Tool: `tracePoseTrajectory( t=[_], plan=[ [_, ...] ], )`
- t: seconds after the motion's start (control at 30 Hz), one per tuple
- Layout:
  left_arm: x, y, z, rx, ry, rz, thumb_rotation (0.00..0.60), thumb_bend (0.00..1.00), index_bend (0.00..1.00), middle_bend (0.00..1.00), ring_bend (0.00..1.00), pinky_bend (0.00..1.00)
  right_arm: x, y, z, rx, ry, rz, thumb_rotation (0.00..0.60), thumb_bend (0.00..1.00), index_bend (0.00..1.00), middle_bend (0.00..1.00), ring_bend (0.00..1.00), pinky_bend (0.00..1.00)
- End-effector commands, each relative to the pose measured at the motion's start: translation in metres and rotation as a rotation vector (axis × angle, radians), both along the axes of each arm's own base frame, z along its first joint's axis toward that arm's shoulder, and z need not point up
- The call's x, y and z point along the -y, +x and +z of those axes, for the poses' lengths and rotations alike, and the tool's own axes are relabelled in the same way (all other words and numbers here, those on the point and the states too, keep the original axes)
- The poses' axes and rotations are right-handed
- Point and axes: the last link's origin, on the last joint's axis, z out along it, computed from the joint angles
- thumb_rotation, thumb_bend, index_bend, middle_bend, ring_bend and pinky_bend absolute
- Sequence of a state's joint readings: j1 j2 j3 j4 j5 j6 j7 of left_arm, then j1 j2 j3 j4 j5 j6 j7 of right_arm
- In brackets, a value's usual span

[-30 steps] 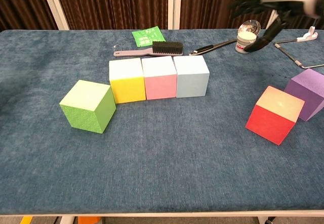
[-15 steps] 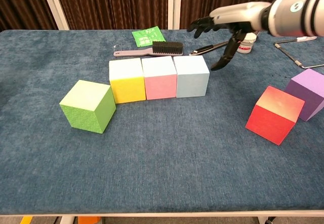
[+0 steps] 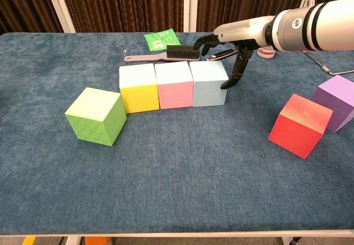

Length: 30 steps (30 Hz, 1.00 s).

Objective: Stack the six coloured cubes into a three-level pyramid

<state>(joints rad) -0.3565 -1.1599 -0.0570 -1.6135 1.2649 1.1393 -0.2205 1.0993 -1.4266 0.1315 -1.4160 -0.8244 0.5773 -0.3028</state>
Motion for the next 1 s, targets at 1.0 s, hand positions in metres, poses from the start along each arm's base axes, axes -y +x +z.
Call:
tracePoseTrajectory(
  t=[1.0],
  plan=[
    [0.0009, -0.0090, -0.0070, 0.018, -0.010, 0.023, 0.600, 0.08, 0.07, 0.09, 0.00, 0.18, 0.0035, 0.0039, -0.0009, -0.053, -0.054, 0.097, 0.600, 0.21, 0.00, 0.36, 0.00, 0.00]
  ],
)
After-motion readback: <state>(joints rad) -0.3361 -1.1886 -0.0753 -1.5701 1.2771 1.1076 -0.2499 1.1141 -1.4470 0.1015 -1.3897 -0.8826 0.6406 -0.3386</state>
